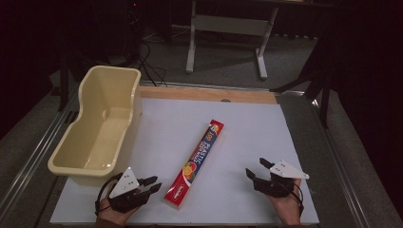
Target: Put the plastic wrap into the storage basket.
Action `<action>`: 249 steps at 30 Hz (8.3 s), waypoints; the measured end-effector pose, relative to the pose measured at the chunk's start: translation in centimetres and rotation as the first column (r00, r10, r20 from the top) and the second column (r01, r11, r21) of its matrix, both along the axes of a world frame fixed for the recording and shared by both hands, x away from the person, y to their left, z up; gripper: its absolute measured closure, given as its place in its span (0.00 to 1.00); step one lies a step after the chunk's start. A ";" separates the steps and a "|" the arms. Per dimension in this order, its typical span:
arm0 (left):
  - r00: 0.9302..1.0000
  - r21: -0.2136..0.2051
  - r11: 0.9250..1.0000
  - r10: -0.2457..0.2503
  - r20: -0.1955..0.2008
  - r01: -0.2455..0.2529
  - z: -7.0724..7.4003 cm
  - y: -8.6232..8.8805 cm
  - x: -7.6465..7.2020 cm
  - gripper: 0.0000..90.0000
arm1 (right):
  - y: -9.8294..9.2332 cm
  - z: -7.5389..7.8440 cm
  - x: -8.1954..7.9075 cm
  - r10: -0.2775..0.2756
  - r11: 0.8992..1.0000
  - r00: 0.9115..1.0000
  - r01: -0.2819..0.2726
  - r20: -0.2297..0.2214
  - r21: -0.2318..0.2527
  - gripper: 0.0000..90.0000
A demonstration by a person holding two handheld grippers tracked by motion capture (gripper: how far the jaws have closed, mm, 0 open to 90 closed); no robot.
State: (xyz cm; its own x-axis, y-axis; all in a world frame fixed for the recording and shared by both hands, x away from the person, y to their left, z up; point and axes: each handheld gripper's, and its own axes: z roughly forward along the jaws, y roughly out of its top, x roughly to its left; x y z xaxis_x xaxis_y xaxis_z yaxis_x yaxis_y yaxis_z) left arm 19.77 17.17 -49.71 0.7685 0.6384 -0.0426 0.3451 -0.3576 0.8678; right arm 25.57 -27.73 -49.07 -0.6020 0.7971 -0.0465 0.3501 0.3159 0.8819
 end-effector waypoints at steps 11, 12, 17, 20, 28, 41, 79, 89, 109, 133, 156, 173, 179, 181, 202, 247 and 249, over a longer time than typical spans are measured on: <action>0.990 0.032 0.992 -0.123 -0.061 0.125 -0.6 -0.7 -0.7 1.00 | 0.1 -0.1 0.2 0.006 1.000 1.000 -0.006 -0.008 -0.003 0.36; 0.988 0.047 0.990 -0.133 -0.073 0.137 -0.8 -1.0 -0.7 1.00 | 0.1 -0.1 0.2 0.007 1.000 1.000 -0.007 -0.008 -0.003 0.36; 0.986 0.072 0.987 -0.140 -0.090 0.147 -1.0 -1.1 -0.7 1.00 | 0.2 -0.1 0.2 0.009 1.000 1.000 -0.009 -0.009 -0.004 0.36; 0.985 0.070 0.987 -0.138 -0.104 0.145 -1.1 -0.9 -0.8 1.00 | 0.2 -0.1 0.3 0.011 1.000 1.000 -0.011 -0.010 -0.002 0.36; 0.979 0.143 0.978 -0.133 -0.152 0.155 -1.8 -1.0 -0.9 1.00 | 0.3 -0.2 0.3 0.015 1.000 1.000 -0.015 -0.015 -0.004 0.37; 0.974 0.141 0.972 -0.164 -0.154 0.186 -1.9 -1.5 -0.6 1.00 | 0.5 -0.3 0.5 0.015 1.000 1.000 -0.016 -0.021 -0.006 0.37; 0.955 0.050 0.966 -0.244 -0.171 0.255 -4.1 -18.3 3.7 1.00 | -0.5 0.0 0.8 -0.042 0.998 0.998 0.044 -0.041 0.043 0.38; 0.949 0.040 0.963 -0.256 -0.181 0.267 -3.9 -21.2 5.4 1.00 | -0.9 0.1 0.9 -0.039 0.997 0.998 0.042 -0.053 0.071 0.37; 0.997 0.054 0.998 0.035 -0.064 -0.032 0.9 -5.6 4.7 0.54 | 4.3 0.1 2.3 0.037 0.999 0.980 -0.041 -0.195 -0.016 0.17; 0.982 0.054 0.986 0.165 -0.089 -0.160 -0.8 0.0 2.9 0.54 | 8.3 -1.0 7.2 -0.054 0.946 0.879 -0.107 -0.473 -0.307 0.28; 0.980 0.033 0.987 0.161 -0.116 -0.158 -1.1 -0.2 3.1 0.54 | 3.1 0.4 7.0 -0.050 0.884 0.826 -0.225 -0.562 -0.410 0.35; 0.981 0.032 0.989 0.144 -0.126 -0.141 -1.2 -0.6 3.2 0.54 | 5.1 -0.3 11.0 -0.181 0.882 0.674 -0.210 -0.716 -0.421 0.40; 0.981 0.025 0.989 0.150 -0.125 -0.149 -1.1 -0.5 3.2 0.54 | 5.4 -0.2 11.3 -0.248 0.873 0.642 -0.177 -0.726 -0.455 0.45; 0.981 0.024 0.989 0.151 -0.125 -0.149 -1.1 -0.4 3.2 0.54 | 5.5 -0.1 11.2 -0.259 0.873 0.636 -0.168 -0.727 -0.458 0.46; 0.977 0.017 0.986 0.169 -0.128 -0.168 -1.1 0.0 3.3 0.54 | 5.5 1.4 11.7 0.038 0.999 0.464 0.010 -0.885 0.048 0.46; 0.981 0.041 0.987 0.160 -0.111 -0.156 -1.4 -0.5 3.5 0.51 | 16.8 13.0 13.3 0.459 0.829 0.545 0.021 -0.702 0.558 0.46; 0.981 0.042 0.987 0.159 -0.109 -0.155 -1.4 -0.5 3.5 0.51 | 17.2 13.3 13.4 0.460 0.826 0.546 0.026 -0.700 0.563 0.46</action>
